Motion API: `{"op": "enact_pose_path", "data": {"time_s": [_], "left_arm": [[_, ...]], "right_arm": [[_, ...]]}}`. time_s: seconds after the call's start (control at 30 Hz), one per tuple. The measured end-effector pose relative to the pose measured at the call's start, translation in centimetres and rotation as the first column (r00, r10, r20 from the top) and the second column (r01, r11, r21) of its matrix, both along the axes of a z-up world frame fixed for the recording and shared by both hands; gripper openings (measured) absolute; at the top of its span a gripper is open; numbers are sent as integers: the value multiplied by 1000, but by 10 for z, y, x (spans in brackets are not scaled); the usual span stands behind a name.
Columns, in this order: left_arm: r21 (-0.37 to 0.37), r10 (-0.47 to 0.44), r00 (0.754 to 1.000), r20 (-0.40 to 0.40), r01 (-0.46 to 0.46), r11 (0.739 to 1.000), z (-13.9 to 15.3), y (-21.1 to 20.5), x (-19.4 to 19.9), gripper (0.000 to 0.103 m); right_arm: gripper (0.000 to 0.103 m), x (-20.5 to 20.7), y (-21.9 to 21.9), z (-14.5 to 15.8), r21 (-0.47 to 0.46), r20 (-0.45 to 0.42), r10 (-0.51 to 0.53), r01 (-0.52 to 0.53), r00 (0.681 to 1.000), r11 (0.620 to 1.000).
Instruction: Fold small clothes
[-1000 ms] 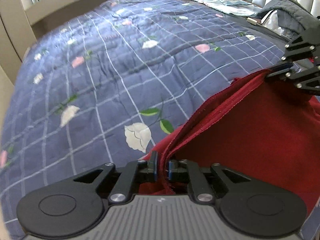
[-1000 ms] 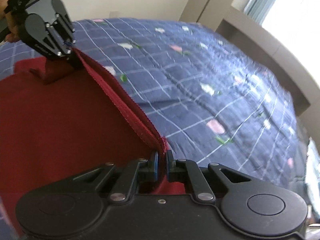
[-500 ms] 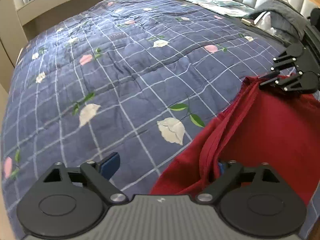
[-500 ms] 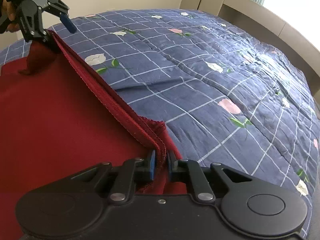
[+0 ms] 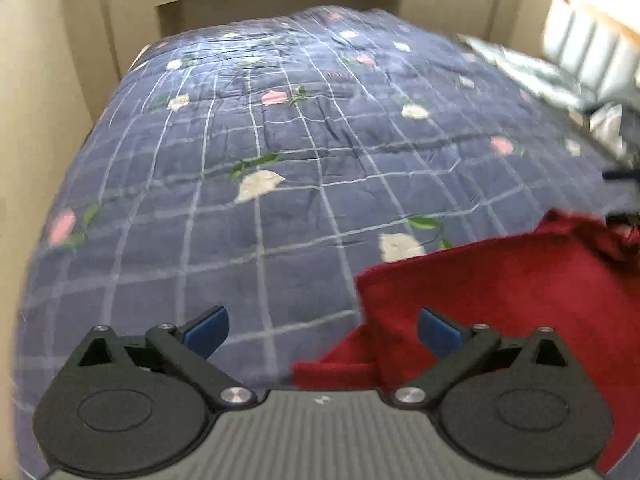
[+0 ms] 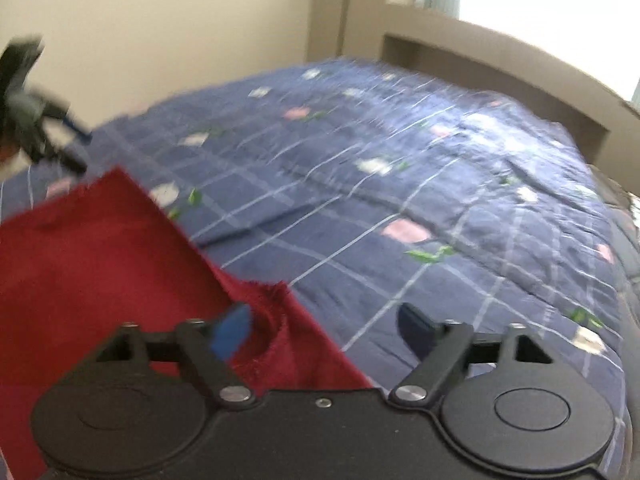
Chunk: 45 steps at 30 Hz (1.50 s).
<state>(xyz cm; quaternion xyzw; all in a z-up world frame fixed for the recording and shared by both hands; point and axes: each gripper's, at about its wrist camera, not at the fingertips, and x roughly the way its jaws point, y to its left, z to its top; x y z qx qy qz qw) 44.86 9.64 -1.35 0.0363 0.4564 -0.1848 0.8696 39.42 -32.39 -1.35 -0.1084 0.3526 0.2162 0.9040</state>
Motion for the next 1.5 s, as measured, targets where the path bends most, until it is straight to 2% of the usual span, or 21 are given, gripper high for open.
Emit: {"op": "enact_pose_path", "data": {"time_s": [0.13,0.23,0.33,0.4,0.47,0.53,0.6,0.7,0.83,0.93,1.13,1.2,1.3,1.43,1.5], "left_arm": [[-152,99,995,-23,-101,983,-19,-4,-19,103],[-204,233,972,-3,-229,952,-35,-7,-35,103],[-188,295,954,46,-282,941,-48,-12,-48,103],[-126,296,949,111,-282,951,-54,-20,-54,103],[-52,272,948,167,-267,962,-61,-31,-59,103],[-21,267,941,206,-268,963,-63,-40,-62,103],[-17,268,942,202,-270,963,-62,-41,-61,103],[-41,274,943,191,-271,962,-63,-37,-61,103],[-38,273,942,194,-270,962,-65,-37,-62,103],[-44,274,942,193,-270,962,-65,-36,-63,103],[-70,276,943,184,-267,961,-52,-30,-65,103],[-118,314,930,192,-296,948,-42,-22,-74,103],[-199,373,910,182,-337,920,-26,-10,-96,103],[-212,427,883,194,-387,897,-11,1,-132,103],[-207,453,868,201,-414,886,-7,5,-153,103]], "right_arm": [[98,-32,-11,4,64,42,18,-21,999,998],[99,-56,-9,-6,61,54,66,-70,996,996],[98,-68,1,-19,-4,68,72,-72,995,997],[97,-70,4,-26,-40,96,38,-35,995,999],[97,-68,-1,-27,-41,142,-30,36,989,999],[98,-63,-11,-28,-21,183,-115,121,976,992],[99,-54,-23,-28,7,202,-218,221,955,975],[99,-38,-41,-38,-9,157,-373,379,914,925],[99,-34,-52,-54,-80,125,-444,455,887,887],[99,-42,-57,-55,-74,138,-469,481,873,874],[102,-54,-47,-30,-87,198,-445,468,873,879],[102,-60,-34,-19,-95,234,-413,443,880,891],[102,-64,-11,-9,-102,245,-340,373,908,922],[102,-55,30,-13,-134,213,-248,280,945,951],[102,-44,52,-21,-185,198,-218,255,956,949]]}}
